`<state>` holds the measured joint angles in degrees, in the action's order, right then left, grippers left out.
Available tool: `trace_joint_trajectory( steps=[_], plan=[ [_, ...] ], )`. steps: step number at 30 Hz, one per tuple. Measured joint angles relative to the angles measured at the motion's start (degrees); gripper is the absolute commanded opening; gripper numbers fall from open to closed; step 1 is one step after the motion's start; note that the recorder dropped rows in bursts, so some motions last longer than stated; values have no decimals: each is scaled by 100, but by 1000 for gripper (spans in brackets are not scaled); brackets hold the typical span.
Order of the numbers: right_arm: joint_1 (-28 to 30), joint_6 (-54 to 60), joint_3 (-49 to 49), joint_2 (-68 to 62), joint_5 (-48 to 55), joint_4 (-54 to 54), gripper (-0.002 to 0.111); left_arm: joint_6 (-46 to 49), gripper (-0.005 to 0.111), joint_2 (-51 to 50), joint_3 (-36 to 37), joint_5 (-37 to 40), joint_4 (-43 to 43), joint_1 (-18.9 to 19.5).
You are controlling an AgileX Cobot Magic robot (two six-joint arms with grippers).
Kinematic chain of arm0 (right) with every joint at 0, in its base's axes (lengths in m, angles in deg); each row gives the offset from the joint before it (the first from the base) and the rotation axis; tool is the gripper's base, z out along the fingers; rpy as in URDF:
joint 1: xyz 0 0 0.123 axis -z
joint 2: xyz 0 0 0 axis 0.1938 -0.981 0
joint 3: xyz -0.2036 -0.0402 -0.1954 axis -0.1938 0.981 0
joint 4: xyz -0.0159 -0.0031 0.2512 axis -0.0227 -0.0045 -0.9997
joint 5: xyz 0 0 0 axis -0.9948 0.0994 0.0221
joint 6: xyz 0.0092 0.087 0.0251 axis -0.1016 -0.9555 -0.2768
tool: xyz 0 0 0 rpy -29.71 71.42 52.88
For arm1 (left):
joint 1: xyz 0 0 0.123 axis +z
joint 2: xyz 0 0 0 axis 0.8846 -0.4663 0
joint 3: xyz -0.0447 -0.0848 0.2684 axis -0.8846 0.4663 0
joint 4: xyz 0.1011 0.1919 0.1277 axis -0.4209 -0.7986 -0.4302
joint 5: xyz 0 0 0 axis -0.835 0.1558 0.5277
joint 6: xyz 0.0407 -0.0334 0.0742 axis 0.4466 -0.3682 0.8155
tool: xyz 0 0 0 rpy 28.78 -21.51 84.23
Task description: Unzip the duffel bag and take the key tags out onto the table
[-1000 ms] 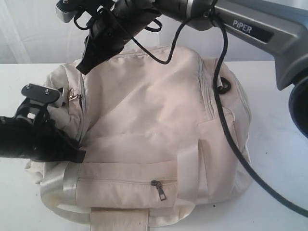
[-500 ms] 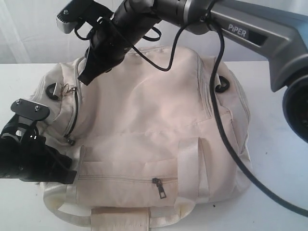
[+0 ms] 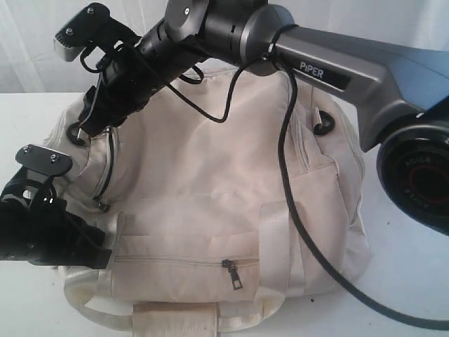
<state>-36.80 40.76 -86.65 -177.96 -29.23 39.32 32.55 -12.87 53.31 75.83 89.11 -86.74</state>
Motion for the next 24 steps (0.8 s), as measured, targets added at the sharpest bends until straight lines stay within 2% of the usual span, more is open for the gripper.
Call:
trace_joint_trajectory(
  steps=[6,10,14,22,24],
  plan=[
    [0,-566,-303,-280,-29,-264,45,0,0,0,0,0,0,0],
    [0,-1034,-790,-556,142,14,45,0,0,0,0,0,0,0],
    [0,-1755,-1145,-850,289,729,46,0,0,0,0,56,0,0],
    [-9,-1622,-1156,-901,619,270,45,0,0,0,0,145,0,0],
    [-9,-1622,-1166,-972,786,256,41,0,0,0,0,159,0,0]
  ],
)
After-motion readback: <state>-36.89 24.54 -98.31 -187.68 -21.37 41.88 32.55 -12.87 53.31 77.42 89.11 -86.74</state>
